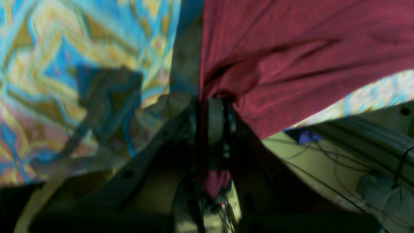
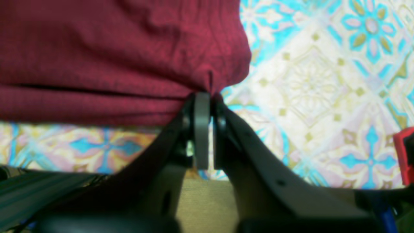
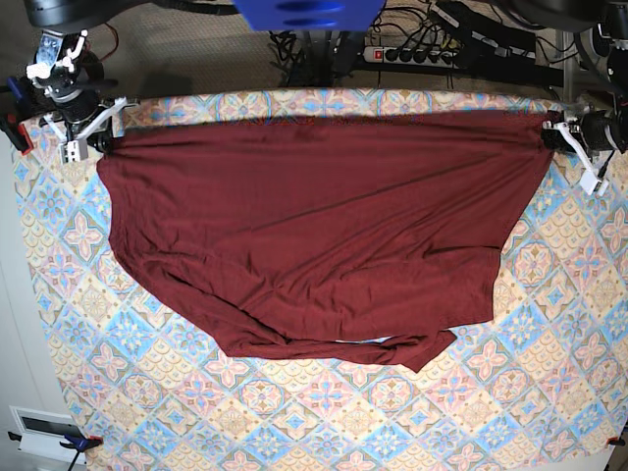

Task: Layout the t-shirt on the table in an organized manner, then fold the t-shirt properly
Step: 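Lower the stretched edge onto the table with both grippers, then drag the held edge with both grippers to smooth the shirt flat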

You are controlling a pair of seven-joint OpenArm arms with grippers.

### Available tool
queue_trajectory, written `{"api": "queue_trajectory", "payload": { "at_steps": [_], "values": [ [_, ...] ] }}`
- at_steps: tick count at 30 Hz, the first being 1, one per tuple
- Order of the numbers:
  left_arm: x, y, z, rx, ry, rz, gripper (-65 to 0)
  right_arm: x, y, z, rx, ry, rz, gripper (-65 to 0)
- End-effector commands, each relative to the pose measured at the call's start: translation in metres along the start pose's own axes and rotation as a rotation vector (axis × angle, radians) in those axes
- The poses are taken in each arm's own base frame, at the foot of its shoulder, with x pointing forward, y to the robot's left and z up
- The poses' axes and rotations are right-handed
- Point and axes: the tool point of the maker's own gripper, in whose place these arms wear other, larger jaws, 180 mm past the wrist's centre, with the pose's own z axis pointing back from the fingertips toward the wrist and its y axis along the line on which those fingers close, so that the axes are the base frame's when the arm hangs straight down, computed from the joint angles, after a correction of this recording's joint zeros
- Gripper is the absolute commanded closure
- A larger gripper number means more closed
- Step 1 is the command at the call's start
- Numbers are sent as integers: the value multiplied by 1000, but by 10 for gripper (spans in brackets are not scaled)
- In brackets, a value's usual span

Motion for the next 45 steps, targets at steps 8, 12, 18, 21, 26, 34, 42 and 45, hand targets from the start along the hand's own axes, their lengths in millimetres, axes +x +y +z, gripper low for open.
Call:
{"api": "queue_trajectory", "payload": {
  "at_steps": [8,12,18,21,26,34,42,45],
  "values": [
    [14,16,26,30,-83,37,0,-8,-8,16,-22,14,27,0],
    [28,4,22,-33,-162,83,0,-6,-12,17,-34,7,23,0],
    [52,-23,-1,-113,-269,139,0,-7,-14,12,-41,57,22,0],
    [65,-40,-15,-155,-319,166,0,13,-16,5,-48,14,22,0],
    [83,-45,-34,-206,-362,252,0,34,-19,-4,-57,-14,19,0],
    [115,-33,-49,-258,-405,367,0,60,-24,-12,-67,-58,13,0],
    [107,-32,-52,-239,-361,350,0,67,-26,-15,-72,-54,12,0],
    [89,-25,-50,-202,-243,313,0,66,-26,-15,-72,-53,12,0]
  ]
}}
